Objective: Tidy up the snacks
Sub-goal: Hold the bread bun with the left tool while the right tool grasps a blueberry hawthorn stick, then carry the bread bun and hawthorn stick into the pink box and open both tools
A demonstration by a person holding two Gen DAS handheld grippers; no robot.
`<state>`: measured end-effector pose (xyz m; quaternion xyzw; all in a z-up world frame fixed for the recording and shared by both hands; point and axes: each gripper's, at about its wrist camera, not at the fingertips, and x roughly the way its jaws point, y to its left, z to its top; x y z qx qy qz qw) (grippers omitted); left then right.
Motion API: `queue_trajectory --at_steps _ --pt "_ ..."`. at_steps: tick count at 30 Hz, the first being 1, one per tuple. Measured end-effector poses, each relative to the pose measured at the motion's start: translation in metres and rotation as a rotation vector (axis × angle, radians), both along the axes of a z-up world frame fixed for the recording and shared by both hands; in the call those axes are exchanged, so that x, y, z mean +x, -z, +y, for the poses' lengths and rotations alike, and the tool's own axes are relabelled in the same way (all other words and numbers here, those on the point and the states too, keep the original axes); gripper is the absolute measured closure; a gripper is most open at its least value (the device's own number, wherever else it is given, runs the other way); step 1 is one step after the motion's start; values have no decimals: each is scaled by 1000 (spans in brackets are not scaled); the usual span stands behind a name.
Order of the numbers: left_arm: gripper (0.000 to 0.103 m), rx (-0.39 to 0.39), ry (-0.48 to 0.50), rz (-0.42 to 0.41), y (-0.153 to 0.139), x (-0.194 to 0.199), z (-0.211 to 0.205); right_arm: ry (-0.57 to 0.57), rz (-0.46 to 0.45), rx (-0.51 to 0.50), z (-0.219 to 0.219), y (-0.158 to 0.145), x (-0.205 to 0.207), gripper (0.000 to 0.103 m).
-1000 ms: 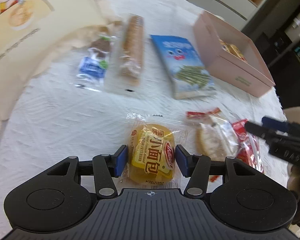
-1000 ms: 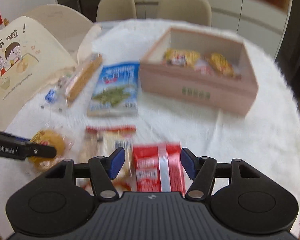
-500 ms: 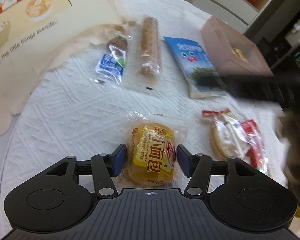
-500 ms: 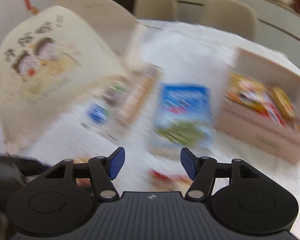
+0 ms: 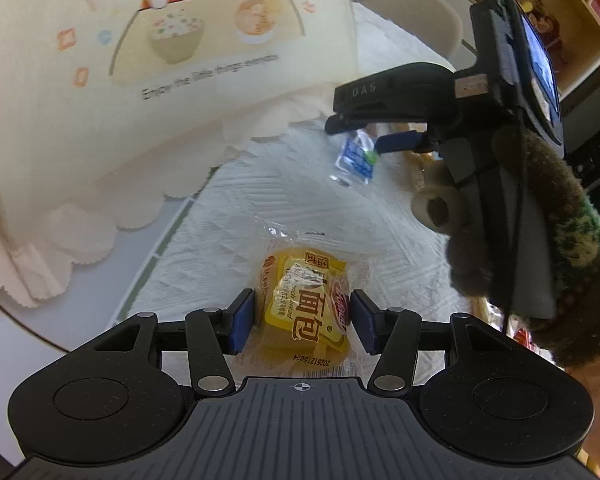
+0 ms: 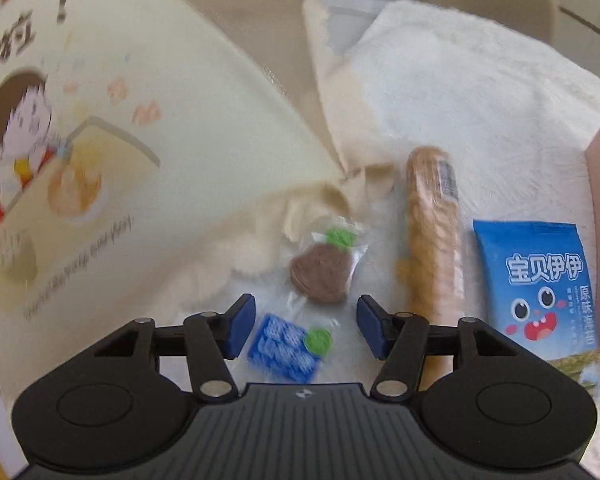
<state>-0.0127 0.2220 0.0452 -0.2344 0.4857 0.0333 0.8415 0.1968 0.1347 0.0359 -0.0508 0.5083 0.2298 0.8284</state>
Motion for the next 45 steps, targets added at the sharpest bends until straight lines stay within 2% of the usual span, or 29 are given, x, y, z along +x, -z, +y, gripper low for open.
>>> queue_trajectory --at_steps 4,6,8,10,14,18,21,26,31,33,36,40,41,42,45 --pt "46 -11 8 10 2 -3 -1 -11 -75 -63 11 2 -12 47" --pt "46 -14 22 9 3 -4 -3 -66 -89 -81 9 -2 -22 64" --pt "46 -18 38 11 2 -5 -6 -119 -69 -64 -1 -8 -36 68" --pt "46 -18 61 12 2 -5 -11 -151 -29 -30 -19 -17 -51 69" --pt "46 -12 112 17 1 -2 -26 -169 -33 5 -60 -38 -84 69" --pt "46 -4 201 19 -2 5 -54 -124 -56 21 -116 -53 -108 69" --pt "46 -34 280 18 -2 9 -79 -65 -90 -8 -162 -54 -122 69" --pt "46 -55 409 25 2 18 -128 39 -89 -82 -231 -42 -147 69" --pt "46 -26 496 40 6 27 -164 106 -41 -58 -280 -26 -166 63" --pt "46 -4 508 43 5 27 -174 133 -41 -47 -289 -21 -170 51" --pt "46 20 516 52 4 24 -180 153 -51 -11 -293 -15 -172 49" --pt "46 37 514 64 5 24 -180 149 -94 -32 -282 -11 -169 49" --pt "46 40 514 64 5 25 -180 134 -98 -59 -279 -10 -168 53" --pt "46 43 513 64 5 24 -181 116 -105 -84 -275 -11 -167 66" --pt "46 49 513 69 1 24 -185 78 -112 -87 -278 -21 -171 68"
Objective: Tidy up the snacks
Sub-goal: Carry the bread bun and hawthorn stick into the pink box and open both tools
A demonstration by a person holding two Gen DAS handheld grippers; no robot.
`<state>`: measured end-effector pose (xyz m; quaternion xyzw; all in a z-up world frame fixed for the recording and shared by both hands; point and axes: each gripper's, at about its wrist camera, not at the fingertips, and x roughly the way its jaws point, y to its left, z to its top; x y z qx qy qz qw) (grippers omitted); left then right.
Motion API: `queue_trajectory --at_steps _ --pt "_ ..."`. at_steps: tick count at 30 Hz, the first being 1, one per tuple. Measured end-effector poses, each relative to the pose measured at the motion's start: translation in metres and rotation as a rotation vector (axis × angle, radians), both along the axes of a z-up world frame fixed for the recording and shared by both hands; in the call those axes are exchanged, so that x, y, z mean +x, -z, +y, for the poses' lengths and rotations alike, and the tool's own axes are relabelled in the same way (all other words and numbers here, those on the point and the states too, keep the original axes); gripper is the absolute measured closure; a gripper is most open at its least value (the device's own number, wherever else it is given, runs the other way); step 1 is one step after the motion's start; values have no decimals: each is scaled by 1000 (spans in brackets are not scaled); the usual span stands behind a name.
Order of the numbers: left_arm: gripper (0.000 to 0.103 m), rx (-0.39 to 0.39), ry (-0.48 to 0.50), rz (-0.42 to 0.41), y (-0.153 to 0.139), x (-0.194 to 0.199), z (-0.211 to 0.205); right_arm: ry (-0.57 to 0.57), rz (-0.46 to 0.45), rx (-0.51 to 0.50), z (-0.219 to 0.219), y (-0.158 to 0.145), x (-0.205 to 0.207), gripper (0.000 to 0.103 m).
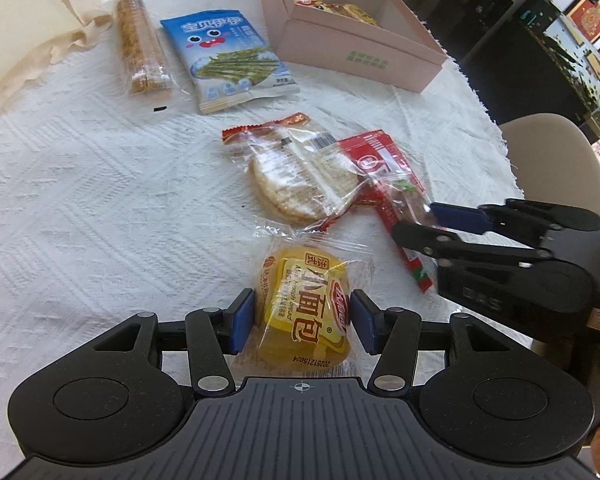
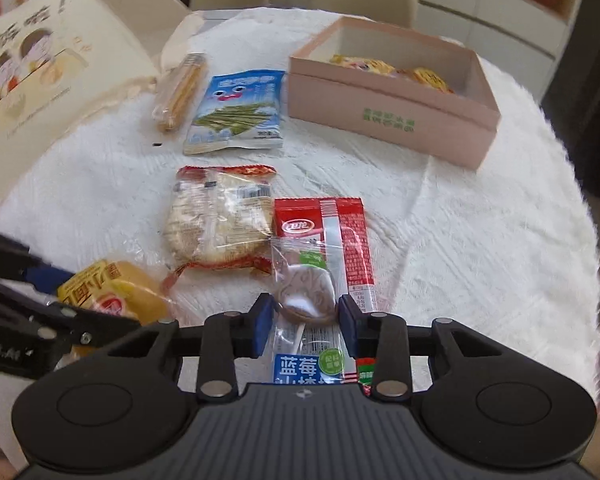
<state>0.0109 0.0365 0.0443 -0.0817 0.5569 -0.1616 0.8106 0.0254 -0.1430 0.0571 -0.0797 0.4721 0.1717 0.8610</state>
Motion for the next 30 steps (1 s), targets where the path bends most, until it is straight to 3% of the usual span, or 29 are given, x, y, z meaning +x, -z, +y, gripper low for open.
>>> queue_trajectory --at_steps 5,8,13,17,20,23,26,28,30 --pt "46 -21 31 -27 -17 6 -23 -5 -26 57 -27 -39 -3 68" --pt "46 -71 27 -62 -36 15 -36 0 -66 114 -48 -74 8 68" --pt "46 -206 -123 -286 -107 64 -36 3 -197 200 -90 -138 43 68" --pt "46 -213 -160 -371 -141 134 -53 -15 -264 181 -108 -156 79 68" --pt "44 -281 -171 -299 -123 201 -68 -30 -258 213 -118 -150 105 68" --pt "48 -247 -248 -223 -92 237 -75 2 -213 232 -128 -134 130 68" --pt "48 -328 -318 -225 -84 226 -57 2 -193 261 -139 -122 144 68" --pt "48 -256 -354 -291 -82 212 -47 5 -212 266 -139 -115 158 68" --pt "48 -212 -457 -299 -70 196 -35 48 -161 318 -131 -110 193 67"
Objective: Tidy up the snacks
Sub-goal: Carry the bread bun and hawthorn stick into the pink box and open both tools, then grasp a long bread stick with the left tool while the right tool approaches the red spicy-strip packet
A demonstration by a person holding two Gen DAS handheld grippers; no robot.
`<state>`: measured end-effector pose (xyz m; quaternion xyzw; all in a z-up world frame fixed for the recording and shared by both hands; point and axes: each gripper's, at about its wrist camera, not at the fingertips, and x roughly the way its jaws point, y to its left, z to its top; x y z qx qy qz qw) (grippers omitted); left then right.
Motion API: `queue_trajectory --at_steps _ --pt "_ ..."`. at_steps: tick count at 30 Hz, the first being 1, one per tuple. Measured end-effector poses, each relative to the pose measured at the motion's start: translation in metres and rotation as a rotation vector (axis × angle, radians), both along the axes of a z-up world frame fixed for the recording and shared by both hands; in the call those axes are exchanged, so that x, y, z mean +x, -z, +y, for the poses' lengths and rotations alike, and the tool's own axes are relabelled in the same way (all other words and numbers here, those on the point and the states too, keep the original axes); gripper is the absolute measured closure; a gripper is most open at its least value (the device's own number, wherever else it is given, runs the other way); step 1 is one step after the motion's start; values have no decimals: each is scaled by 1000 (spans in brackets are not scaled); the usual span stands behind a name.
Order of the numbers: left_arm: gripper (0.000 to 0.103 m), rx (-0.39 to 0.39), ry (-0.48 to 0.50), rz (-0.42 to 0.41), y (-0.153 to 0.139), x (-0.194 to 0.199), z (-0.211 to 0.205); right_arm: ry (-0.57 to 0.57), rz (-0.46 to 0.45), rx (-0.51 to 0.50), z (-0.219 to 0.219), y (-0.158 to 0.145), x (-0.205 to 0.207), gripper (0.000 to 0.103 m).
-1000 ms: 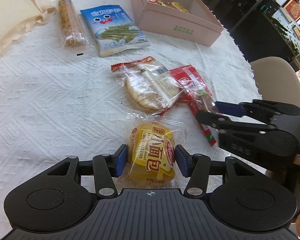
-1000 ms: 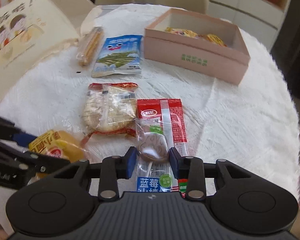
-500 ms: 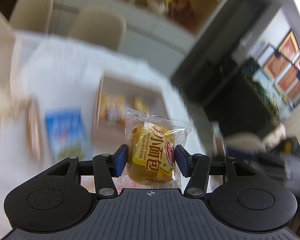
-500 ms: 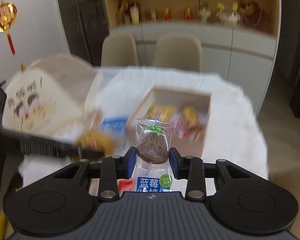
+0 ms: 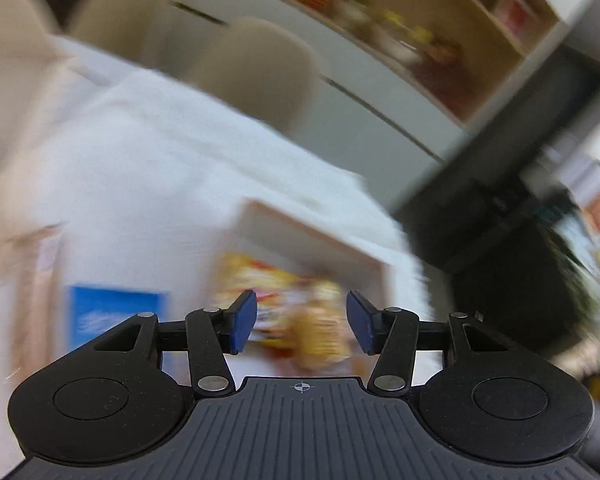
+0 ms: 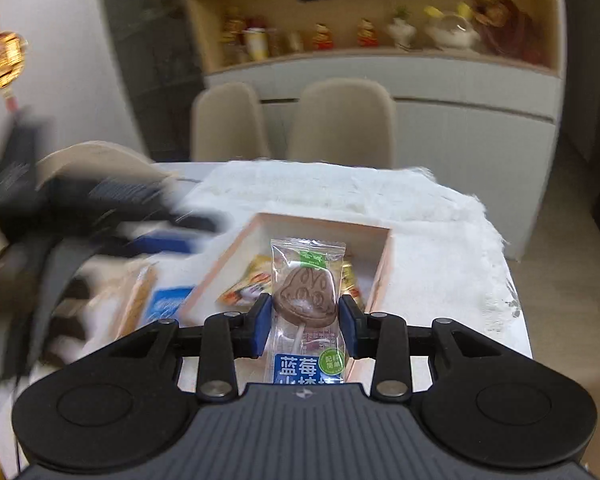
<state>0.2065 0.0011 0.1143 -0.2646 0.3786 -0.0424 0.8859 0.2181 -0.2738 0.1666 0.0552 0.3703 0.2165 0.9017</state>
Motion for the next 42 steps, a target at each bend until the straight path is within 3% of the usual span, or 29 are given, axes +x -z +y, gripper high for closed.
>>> queue_trajectory --at_steps 2,3,6,8,12,15,18,21,23,26,32,35,42 --pt "48 -66 -55 59 17 -15 10 -18 46 60 12 2 39 63" --pt "48 -67 -75 76 23 -24 14 -37 73 39 21 7 62 52" --pt "48 41 -116 119 35 -52 28 -34 115 -21 29 23 89 50" --pt "48 70 -139 143 42 -70 42 -38 114 -31 25 35 86 50" --pt "48 40 -189 184 58 -104 64 24 99 -109 18 64 71 50" --pt "48 38 -167 208 70 -122 67 13 132 -106 18 85 54 50" --pt "48 71 -128 210 73 -131 66 16 90 -137 23 88 26 48" --pt "48 66 -101 184 69 -130 68 20 19 -172 29 83 -2 47" --pt "48 64 -84 180 69 -125 69 5 13 -179 35 81 -16 39" --pt "48 43 -76 161 73 -111 70 -9 36 -197 43 80 -29 38" --pt "48 -21 -69 131 78 -102 75 209 128 -162 34 89 -21 38" --pt "48 -13 -48 139 81 -105 78 190 133 -190 43 98 -11 46" --pt "48 16 -42 175 83 -109 100 132 28 -276 67 99 7 45"
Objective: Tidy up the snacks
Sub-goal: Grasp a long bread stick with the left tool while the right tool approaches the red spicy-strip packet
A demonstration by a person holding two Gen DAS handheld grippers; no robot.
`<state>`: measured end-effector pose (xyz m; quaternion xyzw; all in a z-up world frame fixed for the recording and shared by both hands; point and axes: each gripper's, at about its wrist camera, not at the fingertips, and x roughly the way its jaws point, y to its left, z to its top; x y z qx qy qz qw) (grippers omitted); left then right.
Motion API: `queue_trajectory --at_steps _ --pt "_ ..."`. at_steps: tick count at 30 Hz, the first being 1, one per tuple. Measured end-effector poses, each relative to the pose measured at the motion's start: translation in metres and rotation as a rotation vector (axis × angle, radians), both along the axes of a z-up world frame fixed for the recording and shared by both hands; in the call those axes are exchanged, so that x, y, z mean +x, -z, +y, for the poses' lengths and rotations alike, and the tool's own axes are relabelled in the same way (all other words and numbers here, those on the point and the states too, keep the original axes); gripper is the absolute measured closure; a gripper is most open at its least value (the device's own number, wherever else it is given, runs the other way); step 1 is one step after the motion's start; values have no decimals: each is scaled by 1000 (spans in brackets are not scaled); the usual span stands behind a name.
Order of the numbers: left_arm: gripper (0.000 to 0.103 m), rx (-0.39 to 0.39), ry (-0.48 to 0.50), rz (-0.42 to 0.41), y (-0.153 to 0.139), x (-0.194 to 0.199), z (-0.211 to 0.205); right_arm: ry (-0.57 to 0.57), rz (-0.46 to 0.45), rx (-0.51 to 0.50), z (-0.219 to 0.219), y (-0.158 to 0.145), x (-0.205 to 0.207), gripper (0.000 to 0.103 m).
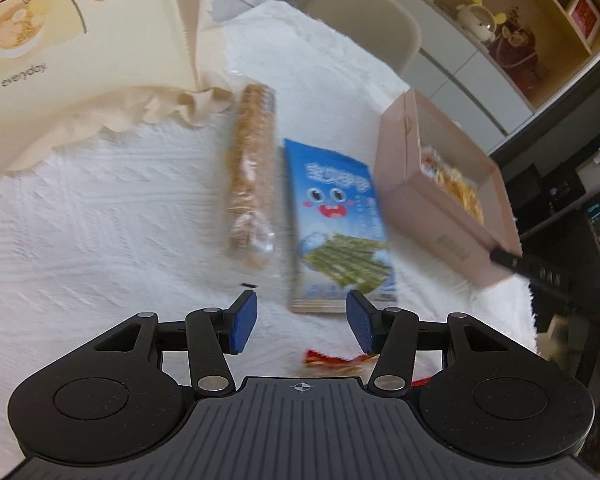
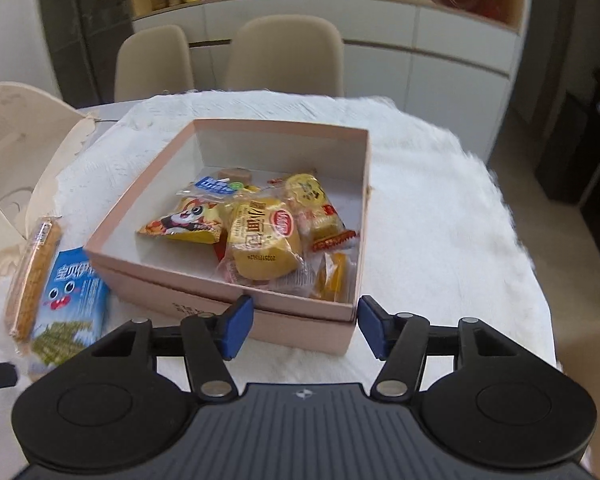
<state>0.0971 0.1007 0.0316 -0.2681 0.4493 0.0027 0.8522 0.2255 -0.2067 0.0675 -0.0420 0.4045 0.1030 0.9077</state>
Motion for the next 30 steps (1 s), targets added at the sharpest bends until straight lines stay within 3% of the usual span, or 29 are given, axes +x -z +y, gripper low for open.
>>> queue_trajectory --at_steps 6,10,13,18,20,25,30 --pt "48 -13 103 46 8 -3 -16 30 51 28 -10 -9 -18 45" --pt "48 32 101 41 8 -18 -34 -83 152 136 -16 -17 -66 43" --pt "48 -2 57 75 9 -25 -39 -181 241 195 -6 -7 -102 41" --pt "48 -21 9 101 9 -30 -54 -334 263 76 19 17 -150 41" --pt "46 34 35 101 10 -26 -67 -349 223 -2 15 24 -161 40" --pt "35 225 195 48 5 -15 -109 -202 45 -64 -24 28 -157 40" --pt "33 312 205 79 -2 -21 -129 -171 83 42 -43 41 -154 32"
